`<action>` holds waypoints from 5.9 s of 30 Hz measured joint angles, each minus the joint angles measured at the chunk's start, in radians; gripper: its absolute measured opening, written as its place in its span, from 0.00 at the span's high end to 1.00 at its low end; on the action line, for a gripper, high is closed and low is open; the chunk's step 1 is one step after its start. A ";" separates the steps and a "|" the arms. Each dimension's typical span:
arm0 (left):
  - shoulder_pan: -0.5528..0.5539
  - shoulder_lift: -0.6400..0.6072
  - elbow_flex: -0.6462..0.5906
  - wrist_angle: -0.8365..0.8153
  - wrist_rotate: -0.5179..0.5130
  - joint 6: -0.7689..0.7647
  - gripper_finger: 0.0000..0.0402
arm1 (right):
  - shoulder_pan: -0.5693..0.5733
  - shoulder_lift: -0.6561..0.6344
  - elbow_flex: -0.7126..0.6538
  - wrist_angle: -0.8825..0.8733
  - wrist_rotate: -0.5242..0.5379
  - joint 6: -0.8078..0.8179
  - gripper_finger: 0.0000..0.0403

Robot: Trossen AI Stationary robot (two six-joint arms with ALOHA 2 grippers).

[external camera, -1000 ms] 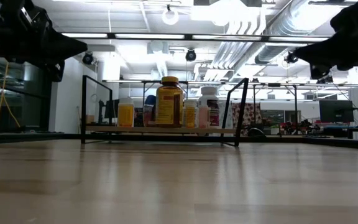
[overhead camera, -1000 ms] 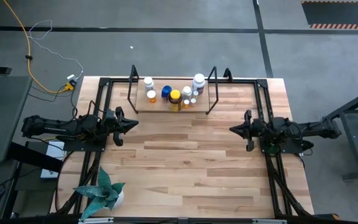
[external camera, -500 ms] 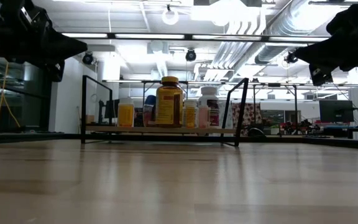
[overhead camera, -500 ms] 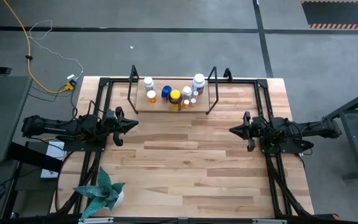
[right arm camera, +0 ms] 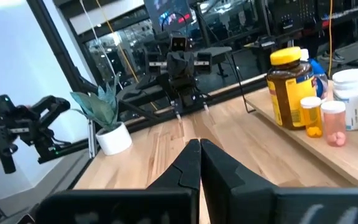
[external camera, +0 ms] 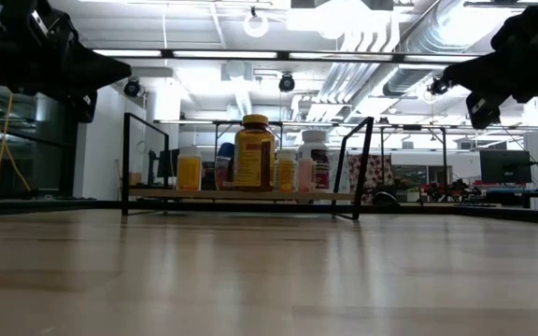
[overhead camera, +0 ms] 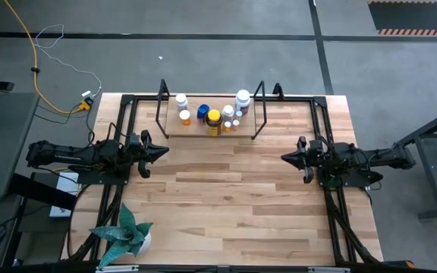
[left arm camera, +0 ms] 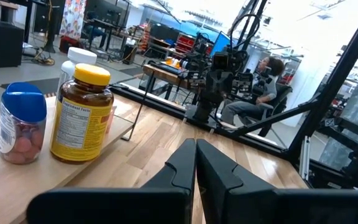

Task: Pick and place medicine bottles onto shelf by color
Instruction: Return to Home Position

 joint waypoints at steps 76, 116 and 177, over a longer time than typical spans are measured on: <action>-0.001 -0.146 0.000 -0.142 0.081 0.208 0.99 | 0.000 0.007 -0.002 0.004 0.000 0.000 1.00; -0.048 -0.145 -0.001 -0.168 0.257 0.324 0.99 | 0.000 0.006 -0.002 0.004 -0.001 0.000 1.00; -0.048 -0.144 -0.001 -0.168 0.257 0.324 0.99 | 0.000 0.006 -0.002 0.004 -0.001 0.000 1.00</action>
